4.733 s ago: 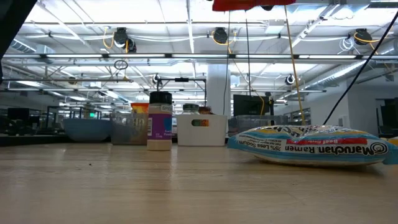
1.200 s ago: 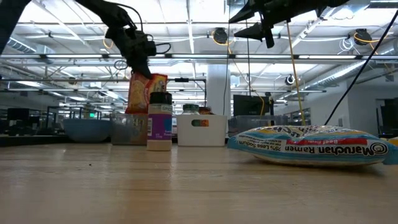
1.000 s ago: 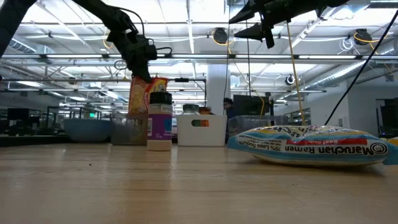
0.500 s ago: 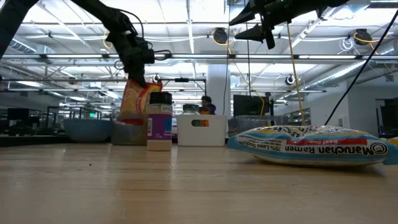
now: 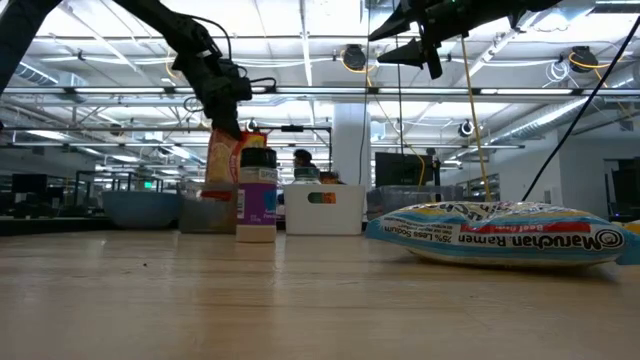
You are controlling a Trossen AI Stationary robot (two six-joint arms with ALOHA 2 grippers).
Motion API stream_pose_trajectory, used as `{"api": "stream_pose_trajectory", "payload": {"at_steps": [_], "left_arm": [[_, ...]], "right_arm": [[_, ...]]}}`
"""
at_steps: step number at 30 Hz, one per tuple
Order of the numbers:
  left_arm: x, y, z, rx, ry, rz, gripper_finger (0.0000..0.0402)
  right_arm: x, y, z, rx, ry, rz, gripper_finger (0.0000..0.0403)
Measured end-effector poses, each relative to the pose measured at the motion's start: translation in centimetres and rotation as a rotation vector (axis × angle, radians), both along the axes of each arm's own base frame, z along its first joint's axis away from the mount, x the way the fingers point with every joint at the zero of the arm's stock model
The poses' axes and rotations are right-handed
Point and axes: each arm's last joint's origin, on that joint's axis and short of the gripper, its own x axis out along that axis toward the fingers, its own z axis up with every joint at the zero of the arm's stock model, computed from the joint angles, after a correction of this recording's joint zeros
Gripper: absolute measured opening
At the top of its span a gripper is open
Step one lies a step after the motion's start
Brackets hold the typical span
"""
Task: Pick & Place Food Item
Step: Put the red noodle pack into the left black bin
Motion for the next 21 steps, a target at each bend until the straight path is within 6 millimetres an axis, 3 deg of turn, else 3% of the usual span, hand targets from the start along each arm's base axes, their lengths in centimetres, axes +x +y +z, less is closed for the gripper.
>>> {"api": "stream_pose_trajectory", "payload": {"at_steps": [15,21], "left_arm": [[-0.1,-0.1,-3.9,-0.049,0.014,0.014,0.0000],[0.2,0.2,-4.2,-0.014,-0.006,0.024,0.0001]], "right_arm": [[0.0,0.0,0.0,0.000,0.000,-0.001,0.0212],[0.0,0.0,0.0,0.000,0.000,-0.001,0.0212]]}}
